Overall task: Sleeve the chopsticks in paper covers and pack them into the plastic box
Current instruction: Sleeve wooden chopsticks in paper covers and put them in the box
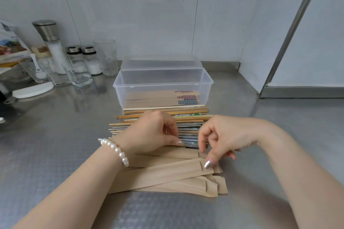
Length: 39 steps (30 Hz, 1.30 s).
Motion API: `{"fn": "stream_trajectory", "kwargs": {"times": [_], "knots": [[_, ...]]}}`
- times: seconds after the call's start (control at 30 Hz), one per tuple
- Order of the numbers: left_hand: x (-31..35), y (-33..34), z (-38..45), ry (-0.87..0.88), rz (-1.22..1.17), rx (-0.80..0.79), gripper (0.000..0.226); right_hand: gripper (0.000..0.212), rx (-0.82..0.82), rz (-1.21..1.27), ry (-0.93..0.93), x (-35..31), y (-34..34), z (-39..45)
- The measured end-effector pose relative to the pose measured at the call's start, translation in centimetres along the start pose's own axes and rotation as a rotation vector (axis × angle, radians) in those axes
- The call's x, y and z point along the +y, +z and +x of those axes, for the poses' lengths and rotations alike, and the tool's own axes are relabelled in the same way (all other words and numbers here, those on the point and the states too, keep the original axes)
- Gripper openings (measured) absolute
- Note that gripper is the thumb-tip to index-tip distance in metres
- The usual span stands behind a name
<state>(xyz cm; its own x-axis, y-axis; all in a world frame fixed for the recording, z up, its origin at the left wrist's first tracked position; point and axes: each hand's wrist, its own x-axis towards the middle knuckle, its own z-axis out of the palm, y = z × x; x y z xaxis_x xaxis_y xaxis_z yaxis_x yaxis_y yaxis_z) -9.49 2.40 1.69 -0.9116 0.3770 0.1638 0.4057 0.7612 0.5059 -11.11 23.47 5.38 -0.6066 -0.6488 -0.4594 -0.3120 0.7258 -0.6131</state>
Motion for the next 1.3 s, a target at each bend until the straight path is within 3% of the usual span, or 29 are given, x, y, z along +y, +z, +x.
{"fn": "stream_trajectory", "kwargs": {"times": [0.13, 0.33, 0.47, 0.67, 0.77, 0.97, 1.3], "knots": [[0.0, 0.1, 0.1, 0.010, -0.002, 0.012, 0.015, 0.017, -0.038, 0.048, -0.010, 0.1, 0.7, 1.0], [0.2, 0.1, 0.0, 0.013, 0.007, 0.017, 0.015, 0.022, -0.044, 0.090, -0.039, 0.5, 0.8, 1.4], [0.7, 0.0, -0.2, 0.046, -0.065, 0.100, 0.021, 0.025, 0.091, 0.225, -0.133, 0.7, 0.4, 1.4], [1.4, -0.2, -0.5, 0.077, -0.097, 0.113, 0.052, 0.023, 0.303, 0.513, -0.207, 1.0, 0.1, 1.9], [1.0, 0.3, -0.3, 0.150, 0.005, 0.176, 0.049, 0.025, 0.379, 0.637, -0.217, 1.1, 0.2, 2.2], [1.4, 0.7, -0.1, 0.220, -0.010, 0.321, 0.035, 0.025, 0.463, 0.770, -0.236, 0.7, 0.4, 2.5], [1.4, 0.7, -0.1, 0.041, -0.241, 0.329, 0.025, 0.023, 0.509, 0.758, -0.243, 0.8, 0.7, 3.1]]}}
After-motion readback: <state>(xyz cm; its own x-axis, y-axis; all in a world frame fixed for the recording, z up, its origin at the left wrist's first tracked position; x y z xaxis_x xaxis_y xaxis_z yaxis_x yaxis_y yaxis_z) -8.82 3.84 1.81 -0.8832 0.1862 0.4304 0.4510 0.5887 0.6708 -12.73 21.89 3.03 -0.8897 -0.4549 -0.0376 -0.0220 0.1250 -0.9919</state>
